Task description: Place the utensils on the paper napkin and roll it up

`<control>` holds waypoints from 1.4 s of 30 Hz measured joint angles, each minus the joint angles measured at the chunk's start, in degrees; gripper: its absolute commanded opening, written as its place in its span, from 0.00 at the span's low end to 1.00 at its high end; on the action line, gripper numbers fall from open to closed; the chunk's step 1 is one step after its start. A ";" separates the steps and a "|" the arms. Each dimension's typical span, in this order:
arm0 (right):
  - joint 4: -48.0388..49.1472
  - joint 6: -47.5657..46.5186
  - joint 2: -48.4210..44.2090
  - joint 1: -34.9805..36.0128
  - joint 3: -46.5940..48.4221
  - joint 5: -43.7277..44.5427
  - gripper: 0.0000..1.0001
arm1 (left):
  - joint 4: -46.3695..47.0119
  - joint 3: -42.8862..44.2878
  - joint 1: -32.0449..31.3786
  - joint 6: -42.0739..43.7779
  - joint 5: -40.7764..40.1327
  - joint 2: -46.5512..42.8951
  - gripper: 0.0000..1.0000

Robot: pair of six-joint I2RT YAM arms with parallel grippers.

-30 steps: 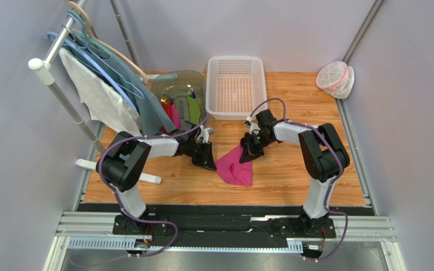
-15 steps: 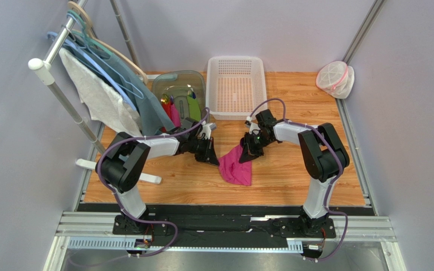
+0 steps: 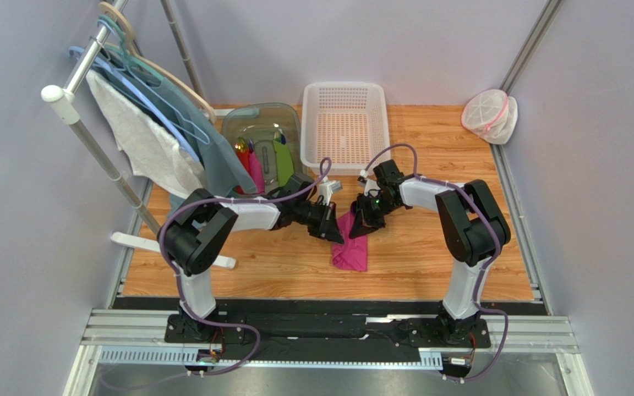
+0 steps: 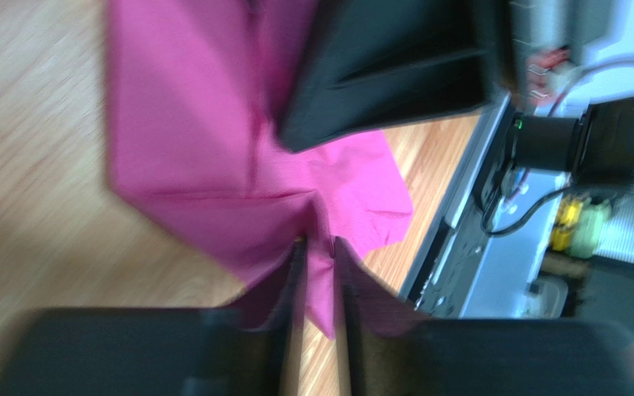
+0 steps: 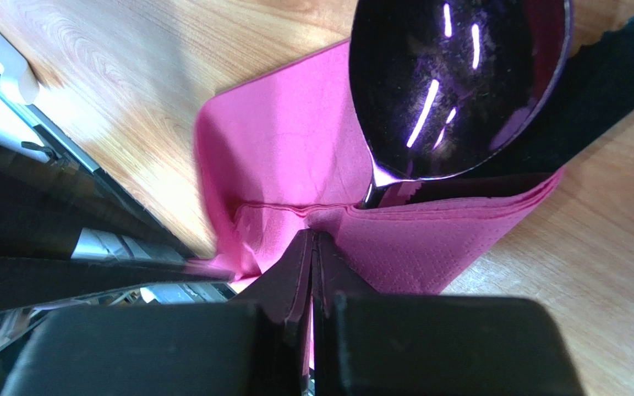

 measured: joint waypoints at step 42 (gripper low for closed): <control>1.57 1.62 0.00 0.24 -0.33 -0.02 0.00 | -3.37 -1.64 0.50 -3.82 -3.28 -4.24 0.11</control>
